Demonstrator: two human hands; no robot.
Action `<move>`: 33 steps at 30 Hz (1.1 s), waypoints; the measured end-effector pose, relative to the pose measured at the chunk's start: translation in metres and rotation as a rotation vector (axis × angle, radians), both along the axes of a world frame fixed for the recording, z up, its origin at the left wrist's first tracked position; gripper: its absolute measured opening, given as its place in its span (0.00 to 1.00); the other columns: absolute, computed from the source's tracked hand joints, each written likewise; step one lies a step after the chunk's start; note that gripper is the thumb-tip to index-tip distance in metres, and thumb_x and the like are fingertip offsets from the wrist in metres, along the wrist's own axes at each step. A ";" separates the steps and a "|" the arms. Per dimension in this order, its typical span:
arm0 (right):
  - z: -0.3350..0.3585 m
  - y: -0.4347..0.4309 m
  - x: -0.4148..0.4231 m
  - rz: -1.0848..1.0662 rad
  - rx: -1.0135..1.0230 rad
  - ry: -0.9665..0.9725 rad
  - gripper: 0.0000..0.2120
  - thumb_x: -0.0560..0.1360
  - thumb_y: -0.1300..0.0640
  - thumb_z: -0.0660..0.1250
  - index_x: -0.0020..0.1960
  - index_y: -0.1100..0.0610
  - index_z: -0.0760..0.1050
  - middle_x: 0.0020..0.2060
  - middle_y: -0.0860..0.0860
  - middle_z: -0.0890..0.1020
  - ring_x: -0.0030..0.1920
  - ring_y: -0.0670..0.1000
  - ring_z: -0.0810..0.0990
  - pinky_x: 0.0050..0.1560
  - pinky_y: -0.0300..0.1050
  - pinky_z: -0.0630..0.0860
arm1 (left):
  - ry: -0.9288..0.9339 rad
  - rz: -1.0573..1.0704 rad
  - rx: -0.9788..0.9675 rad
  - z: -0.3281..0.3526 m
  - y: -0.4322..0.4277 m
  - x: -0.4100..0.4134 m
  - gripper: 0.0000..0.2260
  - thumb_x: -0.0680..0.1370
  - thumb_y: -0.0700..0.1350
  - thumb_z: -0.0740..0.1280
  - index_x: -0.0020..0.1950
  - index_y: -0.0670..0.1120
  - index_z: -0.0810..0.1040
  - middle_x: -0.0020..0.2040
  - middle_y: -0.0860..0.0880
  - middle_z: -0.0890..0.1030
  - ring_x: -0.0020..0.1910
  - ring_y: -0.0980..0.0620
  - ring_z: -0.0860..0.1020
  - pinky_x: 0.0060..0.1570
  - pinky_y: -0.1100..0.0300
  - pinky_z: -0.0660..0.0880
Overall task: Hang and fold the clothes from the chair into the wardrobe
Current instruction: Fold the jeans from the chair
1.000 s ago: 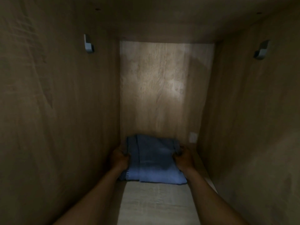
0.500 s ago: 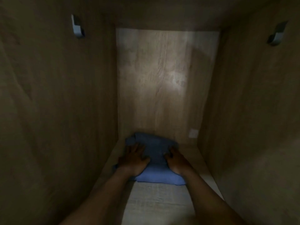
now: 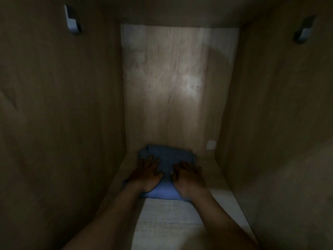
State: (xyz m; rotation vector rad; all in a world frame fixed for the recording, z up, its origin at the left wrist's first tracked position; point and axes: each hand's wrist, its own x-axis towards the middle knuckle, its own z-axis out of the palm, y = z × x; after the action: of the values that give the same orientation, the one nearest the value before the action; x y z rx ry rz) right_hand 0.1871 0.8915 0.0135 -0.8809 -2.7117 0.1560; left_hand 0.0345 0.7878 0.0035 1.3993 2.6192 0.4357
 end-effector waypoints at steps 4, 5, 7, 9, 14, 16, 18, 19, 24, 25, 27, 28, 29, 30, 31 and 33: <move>-0.007 0.012 0.006 -0.059 -0.018 -0.019 0.25 0.84 0.45 0.48 0.79 0.46 0.54 0.79 0.49 0.57 0.79 0.53 0.52 0.75 0.62 0.47 | 0.021 -0.020 0.022 -0.002 0.017 0.001 0.28 0.83 0.60 0.51 0.81 0.58 0.45 0.82 0.53 0.41 0.80 0.45 0.38 0.77 0.47 0.47; -0.006 0.015 0.006 -0.063 -0.030 -0.033 0.25 0.84 0.45 0.47 0.80 0.46 0.52 0.80 0.49 0.55 0.80 0.53 0.50 0.76 0.63 0.45 | 0.035 -0.008 0.020 -0.004 0.020 -0.001 0.28 0.83 0.61 0.50 0.81 0.59 0.45 0.82 0.53 0.41 0.80 0.45 0.40 0.77 0.45 0.48; -0.006 0.018 0.002 -0.057 -0.048 -0.064 0.26 0.84 0.45 0.46 0.81 0.46 0.50 0.80 0.49 0.53 0.80 0.53 0.48 0.76 0.65 0.43 | 0.047 0.016 0.023 -0.007 0.024 -0.005 0.27 0.82 0.62 0.49 0.80 0.61 0.45 0.82 0.54 0.42 0.80 0.46 0.43 0.75 0.42 0.52; -0.005 0.018 0.001 -0.045 -0.051 -0.053 0.26 0.84 0.45 0.46 0.81 0.48 0.50 0.80 0.50 0.53 0.80 0.54 0.48 0.76 0.64 0.42 | 0.074 0.018 0.025 -0.009 0.024 -0.009 0.27 0.82 0.62 0.49 0.80 0.61 0.46 0.82 0.54 0.44 0.80 0.46 0.45 0.74 0.41 0.54; -0.007 0.005 0.010 -0.058 -0.025 0.075 0.24 0.82 0.45 0.46 0.72 0.52 0.69 0.72 0.53 0.70 0.75 0.56 0.63 0.72 0.58 0.59 | 0.216 0.064 0.266 -0.002 0.009 0.008 0.25 0.81 0.61 0.50 0.74 0.53 0.69 0.77 0.48 0.66 0.75 0.45 0.64 0.69 0.46 0.62; -0.010 -0.003 0.014 -0.055 -0.010 0.149 0.25 0.79 0.45 0.47 0.60 0.55 0.78 0.58 0.55 0.79 0.64 0.59 0.76 0.62 0.58 0.72 | 0.249 0.087 0.383 0.000 -0.007 0.018 0.26 0.77 0.60 0.50 0.62 0.48 0.79 0.64 0.46 0.78 0.63 0.44 0.76 0.60 0.48 0.69; -0.015 -0.010 0.018 -0.087 -0.023 0.146 0.21 0.78 0.47 0.52 0.55 0.55 0.80 0.51 0.55 0.82 0.55 0.60 0.81 0.57 0.63 0.75 | 0.294 0.096 0.416 -0.004 -0.025 0.028 0.22 0.77 0.58 0.53 0.53 0.47 0.81 0.54 0.46 0.82 0.52 0.43 0.81 0.51 0.50 0.74; -0.020 -0.011 0.019 -0.112 0.023 0.135 0.20 0.78 0.47 0.53 0.54 0.54 0.80 0.51 0.54 0.81 0.55 0.59 0.80 0.58 0.65 0.73 | 0.320 0.097 0.405 -0.006 -0.034 0.032 0.20 0.77 0.58 0.55 0.50 0.47 0.81 0.50 0.46 0.82 0.48 0.43 0.81 0.47 0.51 0.75; 0.003 -0.058 0.046 -0.097 -0.116 0.094 0.19 0.79 0.43 0.49 0.58 0.49 0.74 0.61 0.51 0.75 0.66 0.55 0.71 0.65 0.58 0.65 | 0.158 0.081 0.352 0.011 -0.086 0.066 0.14 0.79 0.57 0.58 0.54 0.50 0.77 0.53 0.47 0.81 0.52 0.46 0.80 0.49 0.53 0.76; 0.007 -0.067 0.052 -0.081 -0.109 0.111 0.16 0.79 0.44 0.52 0.58 0.49 0.74 0.60 0.51 0.76 0.66 0.54 0.71 0.64 0.57 0.65 | 0.141 0.080 0.348 0.015 -0.098 0.073 0.14 0.78 0.57 0.58 0.54 0.50 0.76 0.54 0.47 0.80 0.53 0.46 0.79 0.50 0.53 0.77; 0.016 -0.087 0.064 -0.055 -0.113 0.135 0.15 0.80 0.47 0.55 0.61 0.50 0.75 0.62 0.50 0.77 0.67 0.53 0.71 0.66 0.56 0.64 | 0.108 0.074 0.368 0.022 -0.122 0.087 0.13 0.78 0.57 0.57 0.50 0.50 0.74 0.53 0.46 0.79 0.53 0.45 0.79 0.49 0.52 0.76; 0.019 -0.098 0.069 -0.042 -0.139 0.142 0.16 0.81 0.48 0.56 0.63 0.51 0.75 0.63 0.50 0.76 0.67 0.53 0.71 0.66 0.53 0.64 | 0.094 0.076 0.385 0.025 -0.135 0.095 0.11 0.78 0.56 0.58 0.50 0.50 0.73 0.53 0.46 0.79 0.52 0.45 0.79 0.48 0.53 0.76; 0.020 -0.108 0.073 -0.022 -0.176 0.149 0.16 0.82 0.49 0.56 0.65 0.53 0.74 0.64 0.51 0.77 0.67 0.54 0.72 0.65 0.49 0.65 | 0.090 0.082 0.401 0.028 -0.148 0.104 0.11 0.79 0.55 0.60 0.52 0.49 0.75 0.55 0.45 0.80 0.54 0.44 0.79 0.49 0.54 0.75; 0.022 -0.120 0.078 0.005 -0.212 0.162 0.17 0.82 0.49 0.57 0.65 0.54 0.75 0.64 0.52 0.77 0.66 0.54 0.73 0.64 0.48 0.67 | 0.088 0.091 0.410 0.031 -0.162 0.113 0.12 0.79 0.54 0.62 0.57 0.49 0.77 0.58 0.45 0.81 0.56 0.44 0.79 0.51 0.56 0.74; 0.026 -0.133 0.084 0.032 -0.235 0.185 0.18 0.81 0.48 0.56 0.65 0.53 0.75 0.63 0.53 0.78 0.65 0.55 0.74 0.65 0.49 0.68 | 0.084 0.099 0.427 0.033 -0.176 0.121 0.15 0.79 0.53 0.63 0.61 0.48 0.77 0.60 0.45 0.81 0.58 0.44 0.79 0.52 0.57 0.73; 0.035 -0.161 0.099 0.061 -0.267 0.240 0.18 0.81 0.48 0.56 0.67 0.52 0.74 0.64 0.53 0.77 0.66 0.57 0.74 0.68 0.53 0.66 | 0.044 0.092 0.467 0.041 -0.209 0.143 0.17 0.78 0.54 0.64 0.64 0.49 0.77 0.59 0.46 0.82 0.57 0.46 0.80 0.51 0.57 0.75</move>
State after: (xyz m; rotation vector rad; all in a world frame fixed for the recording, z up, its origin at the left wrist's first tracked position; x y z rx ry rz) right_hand 0.2859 0.7301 0.0482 -0.7904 -2.5289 0.6082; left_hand 0.1774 0.5791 0.0442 1.4148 2.7372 1.0990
